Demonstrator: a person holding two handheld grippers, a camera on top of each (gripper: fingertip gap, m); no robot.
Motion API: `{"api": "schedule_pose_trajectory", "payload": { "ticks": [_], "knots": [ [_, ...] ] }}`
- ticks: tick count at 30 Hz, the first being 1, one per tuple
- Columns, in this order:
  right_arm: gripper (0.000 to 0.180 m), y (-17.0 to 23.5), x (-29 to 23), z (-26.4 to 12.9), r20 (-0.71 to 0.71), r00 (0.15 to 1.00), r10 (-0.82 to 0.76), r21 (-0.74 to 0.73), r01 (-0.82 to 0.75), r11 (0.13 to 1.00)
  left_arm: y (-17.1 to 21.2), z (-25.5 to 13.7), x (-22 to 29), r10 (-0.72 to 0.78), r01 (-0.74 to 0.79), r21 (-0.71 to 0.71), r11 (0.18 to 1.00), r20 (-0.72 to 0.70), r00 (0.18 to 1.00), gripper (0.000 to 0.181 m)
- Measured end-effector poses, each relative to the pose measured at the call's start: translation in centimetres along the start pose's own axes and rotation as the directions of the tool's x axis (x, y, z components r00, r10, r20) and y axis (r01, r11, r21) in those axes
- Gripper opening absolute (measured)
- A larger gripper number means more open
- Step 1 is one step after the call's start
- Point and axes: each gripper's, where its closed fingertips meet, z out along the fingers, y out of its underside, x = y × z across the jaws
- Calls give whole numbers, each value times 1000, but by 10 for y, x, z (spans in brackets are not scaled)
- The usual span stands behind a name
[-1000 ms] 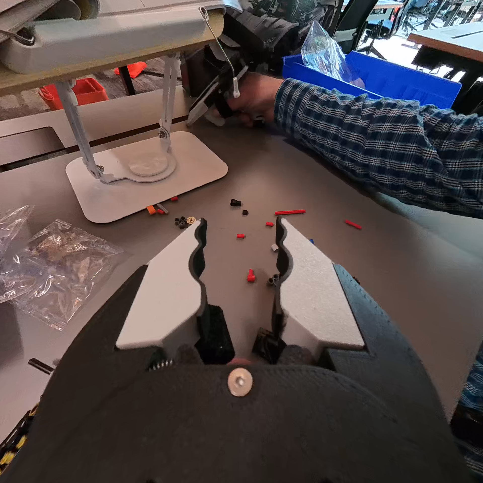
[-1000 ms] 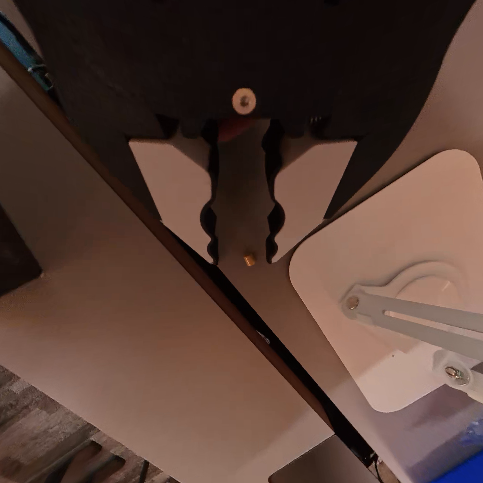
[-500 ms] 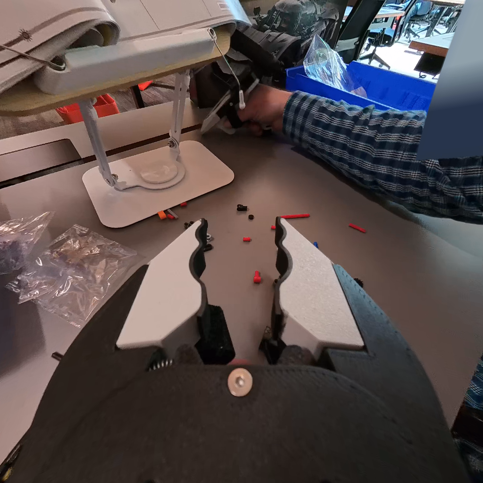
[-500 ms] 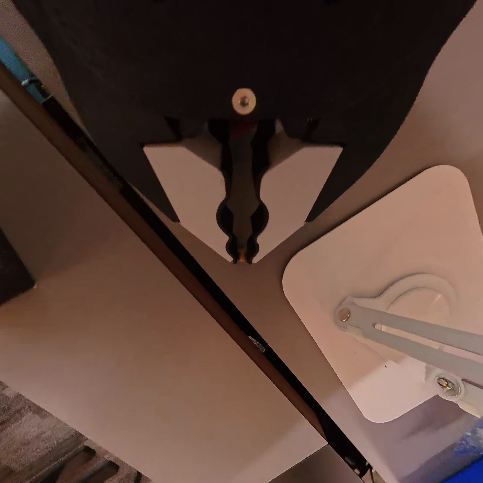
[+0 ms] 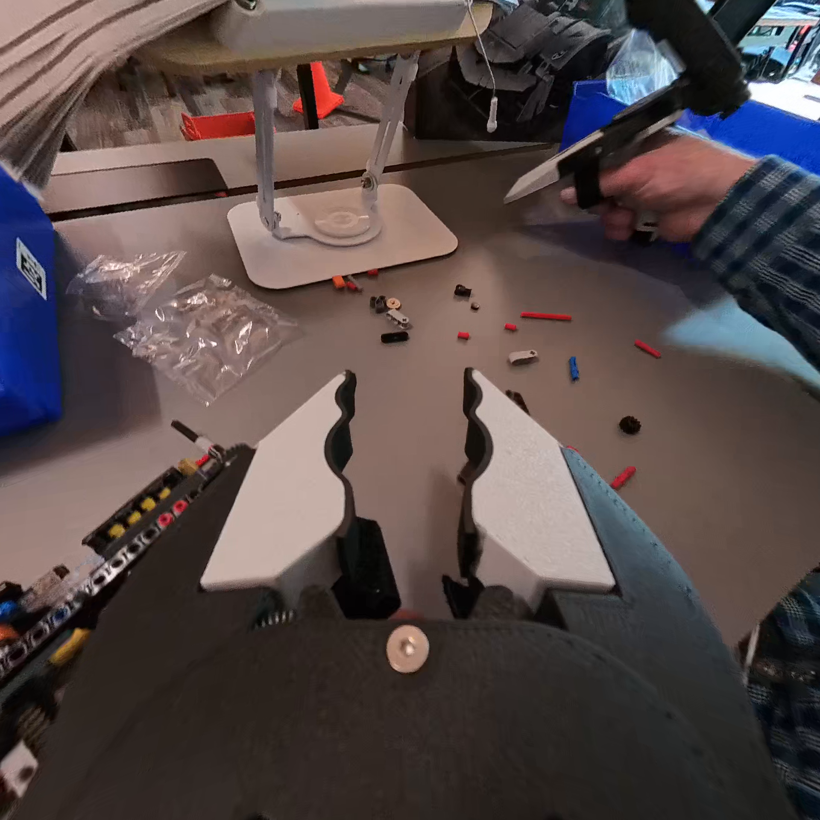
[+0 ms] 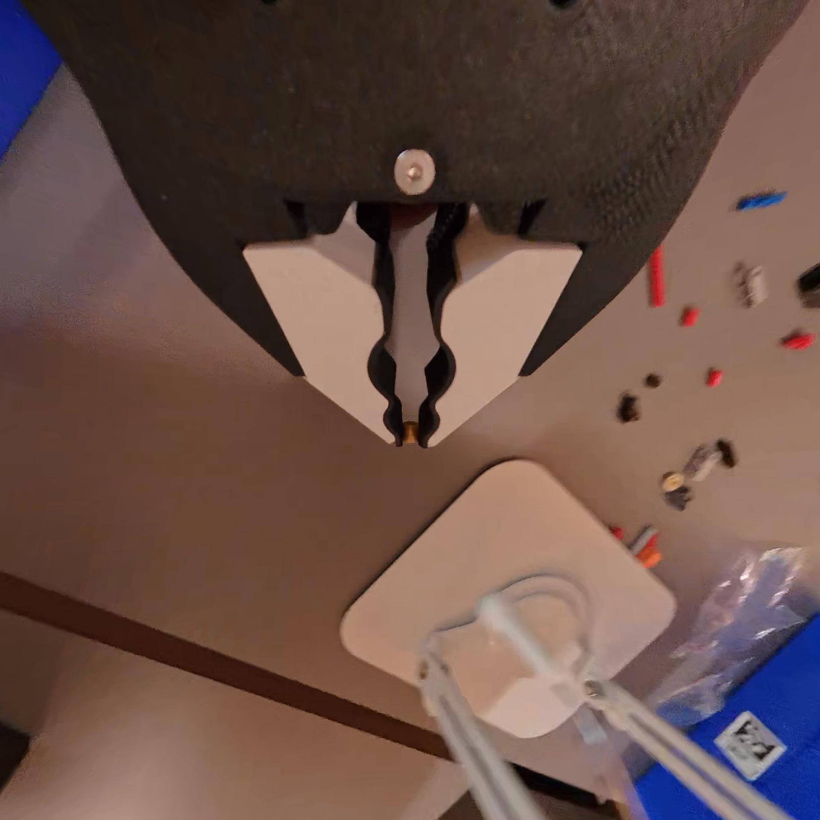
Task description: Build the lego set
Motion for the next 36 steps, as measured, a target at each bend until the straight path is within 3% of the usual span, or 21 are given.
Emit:
{"api": "schedule_pose_trajectory", "payload": {
  "ticks": [5,10,16,21,33,36],
  "knots": [
    [3,21,-99,-19,176,969,-171,-23,178,984,24,-9,11,-21,21,-36,999,-3,1000,47],
    [3,50,-165,1,307,897,-318,-98,362,927,36,-7,19,8,-9,-66,998,-18,1000,47],
    [4,70,-175,19,347,879,-328,-167,402,900,45,-4,19,-6,3,-76,997,-34,999,47],
    [17,72,-175,18,350,869,-349,-182,429,885,51,1,21,-19,14,-88,996,-55,998,47],
    [7,43,-171,-30,318,895,-313,-64,349,935,54,-2,16,-12,7,-96,995,-47,999,46],
    [13,48,-180,-48,318,886,-337,-51,371,927,53,-5,13,3,-7,-96,995,-41,999,45]
  ]
}}
